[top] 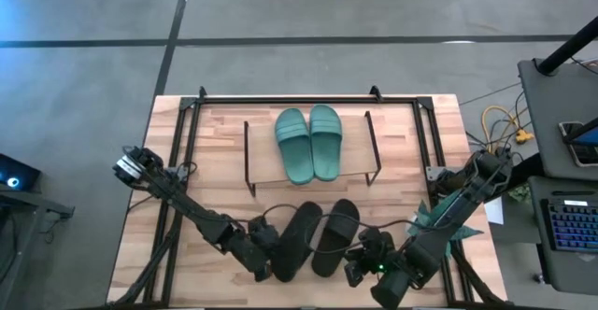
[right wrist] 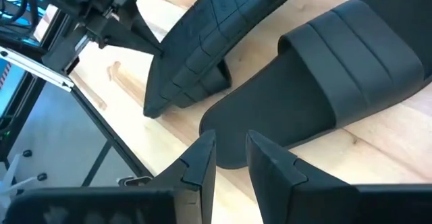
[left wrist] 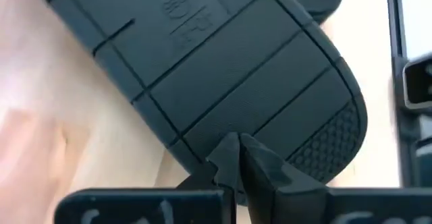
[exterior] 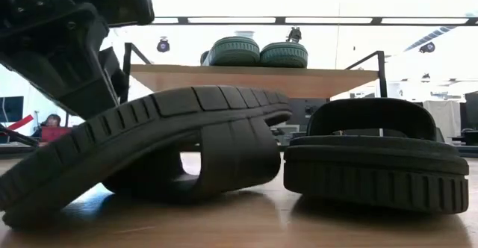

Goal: Pick and place slides into the shelf
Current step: Adjust the black slipper

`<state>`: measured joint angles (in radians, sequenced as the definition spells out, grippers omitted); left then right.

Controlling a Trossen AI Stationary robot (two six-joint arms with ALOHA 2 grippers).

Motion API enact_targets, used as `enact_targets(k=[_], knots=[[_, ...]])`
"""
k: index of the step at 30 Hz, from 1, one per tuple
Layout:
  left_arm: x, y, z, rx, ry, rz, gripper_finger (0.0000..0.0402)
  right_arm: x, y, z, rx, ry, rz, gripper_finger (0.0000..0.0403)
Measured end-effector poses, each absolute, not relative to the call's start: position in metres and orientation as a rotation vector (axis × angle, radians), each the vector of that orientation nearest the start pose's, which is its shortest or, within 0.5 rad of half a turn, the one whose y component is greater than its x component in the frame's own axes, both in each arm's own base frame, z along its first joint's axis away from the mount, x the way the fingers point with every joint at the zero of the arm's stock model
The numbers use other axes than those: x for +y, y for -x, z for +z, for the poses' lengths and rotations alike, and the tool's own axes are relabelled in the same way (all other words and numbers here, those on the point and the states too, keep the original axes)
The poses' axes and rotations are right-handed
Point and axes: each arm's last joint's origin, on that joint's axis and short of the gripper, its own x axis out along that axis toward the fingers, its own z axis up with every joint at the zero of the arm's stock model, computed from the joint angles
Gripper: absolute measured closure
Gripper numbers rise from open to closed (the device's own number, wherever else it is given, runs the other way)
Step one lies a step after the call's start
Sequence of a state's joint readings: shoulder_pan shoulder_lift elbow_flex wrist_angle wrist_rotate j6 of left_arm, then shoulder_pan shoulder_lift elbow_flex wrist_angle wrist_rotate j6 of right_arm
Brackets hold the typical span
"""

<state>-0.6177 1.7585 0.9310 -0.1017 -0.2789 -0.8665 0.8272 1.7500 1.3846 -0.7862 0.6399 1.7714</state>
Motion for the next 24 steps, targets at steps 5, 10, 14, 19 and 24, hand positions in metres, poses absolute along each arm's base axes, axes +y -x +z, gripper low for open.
enact_targets(k=[5,10,14,19,24], knots=[[-0.193,-0.266,0.156,0.846,0.447,0.173,0.0401,0.249,-0.251,0.248,0.689,-0.884,-0.564,0.0329],[-0.177,-0.244,0.155,0.982,0.358,0.356,0.0401,0.249,-0.249,0.247,0.697,-0.868,-0.569,0.033],[-0.171,-0.227,0.157,1.081,0.388,0.47,0.0401,0.249,-0.249,0.247,0.7,-0.86,-0.571,0.0326],[-0.18,-0.222,0.198,0.886,0.415,0.441,0.0401,0.249,-0.249,0.247,0.7,-0.86,-0.571,0.0329],[-0.169,-0.207,0.211,0.963,0.326,0.536,0.0401,0.248,-0.248,0.247,0.705,-0.847,-0.579,0.0334]])
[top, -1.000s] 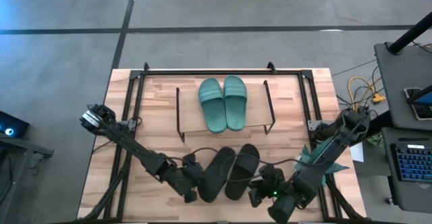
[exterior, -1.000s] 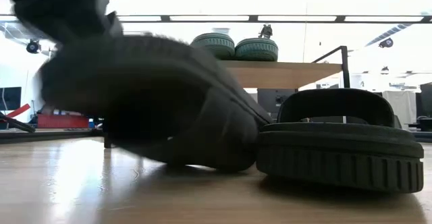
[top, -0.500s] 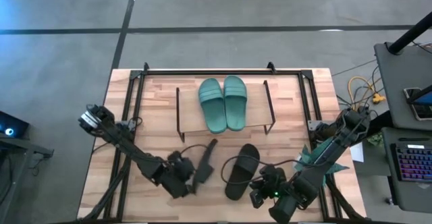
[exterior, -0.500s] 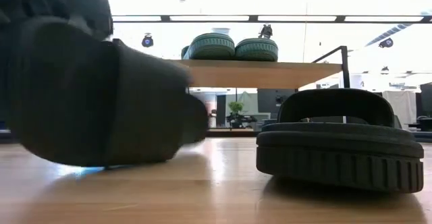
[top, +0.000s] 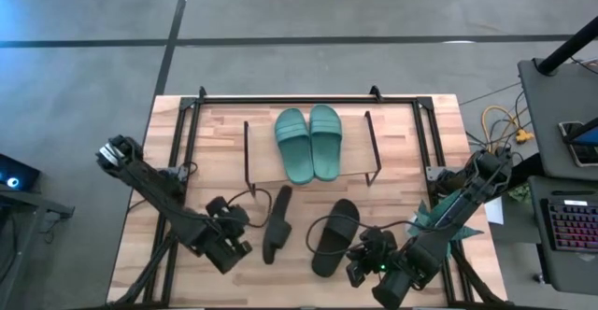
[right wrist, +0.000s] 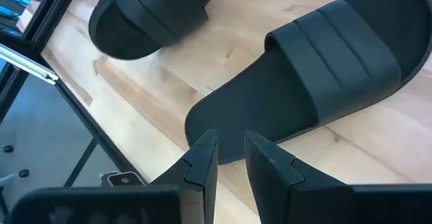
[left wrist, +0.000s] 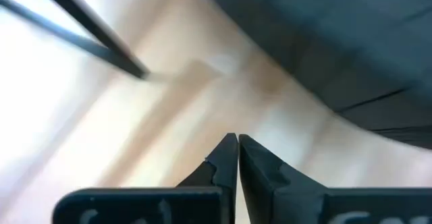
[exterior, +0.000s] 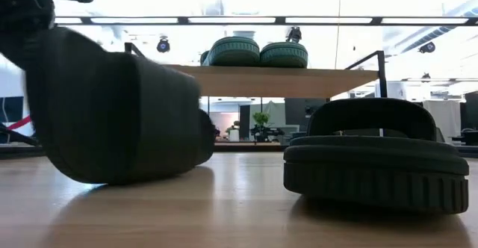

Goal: Pick and place slides into the shelf
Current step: Adjust the black slipper

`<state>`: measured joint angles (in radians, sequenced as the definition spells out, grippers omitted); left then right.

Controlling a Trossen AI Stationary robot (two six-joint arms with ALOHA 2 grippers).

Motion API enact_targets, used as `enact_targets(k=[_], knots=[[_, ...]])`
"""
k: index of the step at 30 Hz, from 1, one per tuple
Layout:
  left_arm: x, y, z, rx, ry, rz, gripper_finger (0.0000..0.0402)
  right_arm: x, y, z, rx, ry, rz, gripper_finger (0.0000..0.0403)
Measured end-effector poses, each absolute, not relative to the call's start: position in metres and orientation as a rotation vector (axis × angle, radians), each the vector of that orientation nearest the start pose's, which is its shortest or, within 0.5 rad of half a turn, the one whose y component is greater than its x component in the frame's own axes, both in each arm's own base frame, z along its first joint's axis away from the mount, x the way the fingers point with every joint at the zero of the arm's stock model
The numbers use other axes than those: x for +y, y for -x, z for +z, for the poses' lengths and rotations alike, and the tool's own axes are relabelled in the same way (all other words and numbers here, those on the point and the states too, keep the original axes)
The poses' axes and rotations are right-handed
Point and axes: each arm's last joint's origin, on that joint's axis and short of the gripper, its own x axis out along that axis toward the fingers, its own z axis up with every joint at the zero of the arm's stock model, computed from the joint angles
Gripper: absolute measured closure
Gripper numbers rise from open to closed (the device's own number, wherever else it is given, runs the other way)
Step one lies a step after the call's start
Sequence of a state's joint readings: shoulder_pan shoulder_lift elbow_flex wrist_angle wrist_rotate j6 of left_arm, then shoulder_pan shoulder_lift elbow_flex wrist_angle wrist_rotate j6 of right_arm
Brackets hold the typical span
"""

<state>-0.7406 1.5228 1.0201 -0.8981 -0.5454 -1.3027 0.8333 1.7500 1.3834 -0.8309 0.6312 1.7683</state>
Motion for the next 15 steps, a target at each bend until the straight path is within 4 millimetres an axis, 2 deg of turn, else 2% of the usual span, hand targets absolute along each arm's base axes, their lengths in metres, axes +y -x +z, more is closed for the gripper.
enact_targets(k=[5,8,11,13,15], knots=[[-0.171,-0.21,0.215,0.908,0.356,0.518,0.0401,0.247,-0.248,0.246,0.709,-0.839,-0.586,0.0332],[-0.181,-0.224,0.233,0.667,0.414,0.473,0.0401,0.247,-0.248,0.246,0.707,-0.846,-0.59,0.0329],[-0.191,-0.241,0.248,0.488,0.38,0.364,0.0401,0.247,-0.247,0.246,0.708,-0.847,-0.591,0.0328],[-0.191,-0.255,0.243,0.483,0.349,0.328,0.0401,0.247,-0.247,0.246,0.708,-0.851,-0.601,0.033],[-0.187,-0.263,0.226,0.541,0.31,0.351,0.0401,0.246,-0.246,0.245,0.71,-0.849,-0.607,0.0332]])
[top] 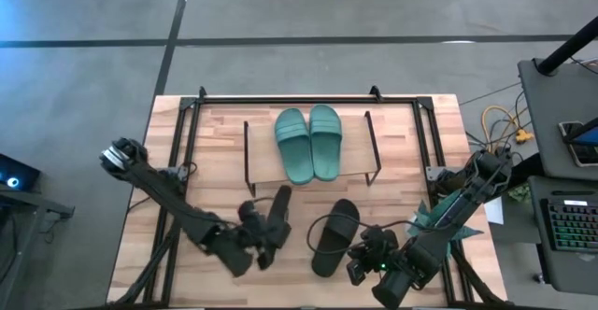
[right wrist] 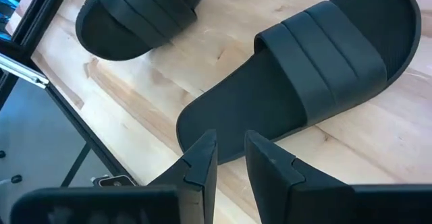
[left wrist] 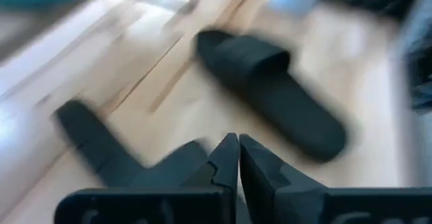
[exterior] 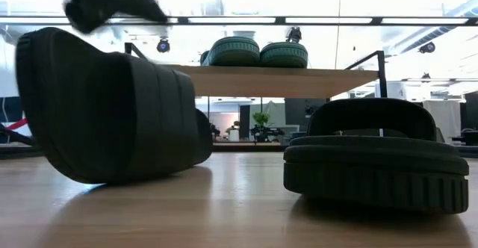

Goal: Pick and place slides into the shelf
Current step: Adjust the black slipper

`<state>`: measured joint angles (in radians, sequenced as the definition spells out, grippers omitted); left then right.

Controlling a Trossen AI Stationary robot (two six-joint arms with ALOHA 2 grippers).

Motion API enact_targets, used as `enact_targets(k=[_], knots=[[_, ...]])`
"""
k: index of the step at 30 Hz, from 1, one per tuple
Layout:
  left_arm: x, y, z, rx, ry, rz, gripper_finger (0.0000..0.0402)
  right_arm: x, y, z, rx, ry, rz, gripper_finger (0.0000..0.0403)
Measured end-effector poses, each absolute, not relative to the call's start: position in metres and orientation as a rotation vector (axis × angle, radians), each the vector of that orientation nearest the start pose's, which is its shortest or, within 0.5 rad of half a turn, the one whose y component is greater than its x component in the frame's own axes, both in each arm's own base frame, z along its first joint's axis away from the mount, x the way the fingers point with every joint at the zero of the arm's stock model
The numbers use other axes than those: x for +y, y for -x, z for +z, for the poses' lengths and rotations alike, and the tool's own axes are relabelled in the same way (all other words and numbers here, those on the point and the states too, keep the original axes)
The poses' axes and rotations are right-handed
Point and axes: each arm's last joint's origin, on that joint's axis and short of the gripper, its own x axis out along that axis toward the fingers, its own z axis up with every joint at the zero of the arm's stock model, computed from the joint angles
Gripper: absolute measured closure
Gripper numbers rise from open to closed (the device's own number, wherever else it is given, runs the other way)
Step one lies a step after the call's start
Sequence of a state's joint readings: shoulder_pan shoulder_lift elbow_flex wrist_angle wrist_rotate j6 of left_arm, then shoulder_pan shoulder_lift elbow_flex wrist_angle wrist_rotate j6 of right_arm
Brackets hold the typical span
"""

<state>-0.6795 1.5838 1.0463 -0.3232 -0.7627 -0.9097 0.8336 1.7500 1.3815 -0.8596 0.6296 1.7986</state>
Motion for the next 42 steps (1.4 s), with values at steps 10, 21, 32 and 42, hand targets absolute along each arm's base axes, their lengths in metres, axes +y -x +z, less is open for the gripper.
enact_targets(k=[10,21,32,42], knots=[[-0.19,-0.259,0.195,0.685,0.388,0.399,0.0402,0.248,-0.245,0.245,0.715,-0.875,-0.61,0.0329],[-0.183,-0.221,0.22,0.911,0.313,0.442,0.0402,0.247,-0.243,0.244,0.723,-0.85,-0.622,0.0335],[-0.188,-0.235,0.23,0.706,0.291,0.447,0.0402,0.246,-0.242,0.243,0.731,-0.823,-0.623,0.0328],[-0.168,-0.23,0.194,0.765,0.212,0.593,0.0402,0.246,-0.242,0.243,0.731,-0.823,-0.622,0.033]])
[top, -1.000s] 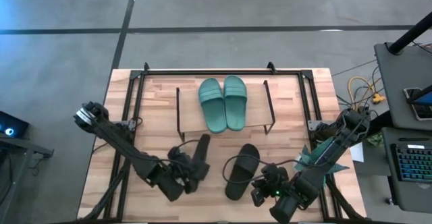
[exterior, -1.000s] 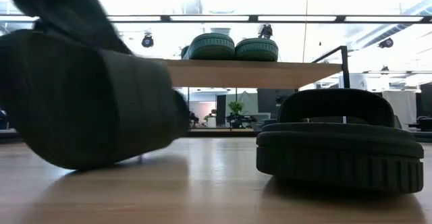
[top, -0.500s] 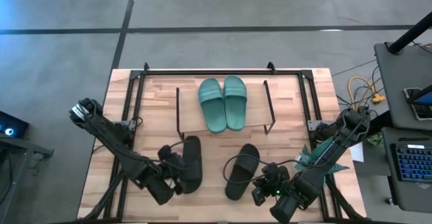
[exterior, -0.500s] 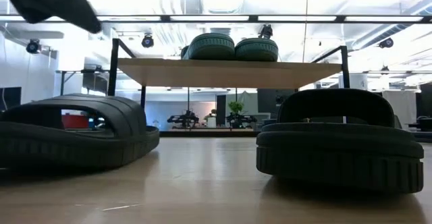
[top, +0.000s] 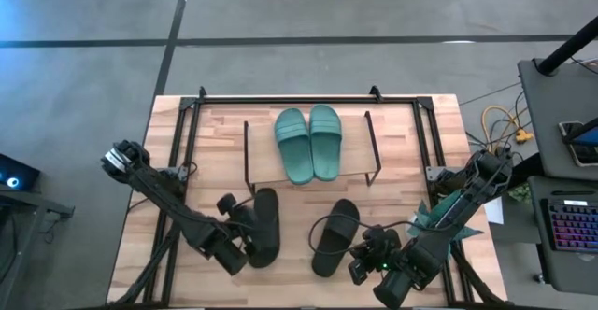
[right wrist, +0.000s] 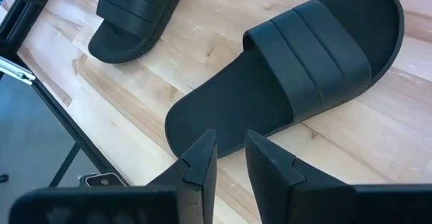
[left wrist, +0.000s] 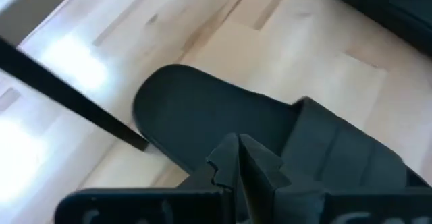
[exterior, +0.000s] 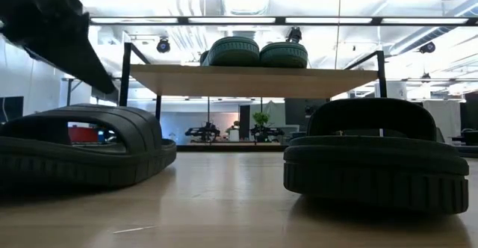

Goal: Pick and place slides into the shelf
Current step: Adjust the black slipper

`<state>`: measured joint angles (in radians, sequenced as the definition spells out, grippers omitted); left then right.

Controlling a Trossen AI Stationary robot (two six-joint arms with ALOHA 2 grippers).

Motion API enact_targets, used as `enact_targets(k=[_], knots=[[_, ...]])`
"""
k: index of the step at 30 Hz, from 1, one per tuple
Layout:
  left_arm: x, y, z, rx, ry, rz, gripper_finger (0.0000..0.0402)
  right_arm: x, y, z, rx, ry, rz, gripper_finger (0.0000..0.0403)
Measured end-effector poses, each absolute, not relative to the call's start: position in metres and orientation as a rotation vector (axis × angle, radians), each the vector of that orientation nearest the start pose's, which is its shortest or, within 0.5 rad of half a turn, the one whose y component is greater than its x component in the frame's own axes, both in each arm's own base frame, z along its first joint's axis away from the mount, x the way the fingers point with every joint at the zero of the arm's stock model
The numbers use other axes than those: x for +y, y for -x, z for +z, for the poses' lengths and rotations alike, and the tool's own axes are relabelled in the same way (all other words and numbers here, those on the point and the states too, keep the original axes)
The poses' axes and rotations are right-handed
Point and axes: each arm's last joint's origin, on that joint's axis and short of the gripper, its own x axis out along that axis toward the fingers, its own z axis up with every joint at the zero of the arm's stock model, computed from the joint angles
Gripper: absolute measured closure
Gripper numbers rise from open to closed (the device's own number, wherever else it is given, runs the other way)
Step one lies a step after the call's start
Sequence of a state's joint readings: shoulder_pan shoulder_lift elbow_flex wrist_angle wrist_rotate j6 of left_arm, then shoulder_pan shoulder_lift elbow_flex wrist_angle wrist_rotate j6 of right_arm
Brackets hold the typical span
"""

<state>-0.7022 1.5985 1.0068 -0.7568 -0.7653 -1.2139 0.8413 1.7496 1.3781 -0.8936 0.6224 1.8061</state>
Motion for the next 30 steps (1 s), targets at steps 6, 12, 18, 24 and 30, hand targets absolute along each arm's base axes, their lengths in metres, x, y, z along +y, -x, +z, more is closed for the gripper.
enact_targets(k=[6,12,18,24,30], knots=[[-0.156,-0.23,0.179,0.762,0.235,0.629,0.0402,0.246,-0.242,0.243,0.731,-0.824,-0.622,0.0329],[-0.157,-0.228,0.17,0.907,0.319,0.563,0.0402,0.246,-0.242,0.243,0.73,-0.828,-0.622,0.0335],[-0.178,-0.231,0.174,0.936,0.467,0.395,0.0402,0.246,-0.242,0.243,0.731,-0.824,-0.621,0.0329],[-0.191,-0.245,0.182,0.834,0.601,0.275,0.0402,0.246,-0.242,0.243,0.734,-0.815,-0.618,0.033],[-0.202,-0.254,0.191,0.768,0.575,0.114,0.0402,0.246,-0.242,0.243,0.735,-0.812,-0.617,0.0334]])
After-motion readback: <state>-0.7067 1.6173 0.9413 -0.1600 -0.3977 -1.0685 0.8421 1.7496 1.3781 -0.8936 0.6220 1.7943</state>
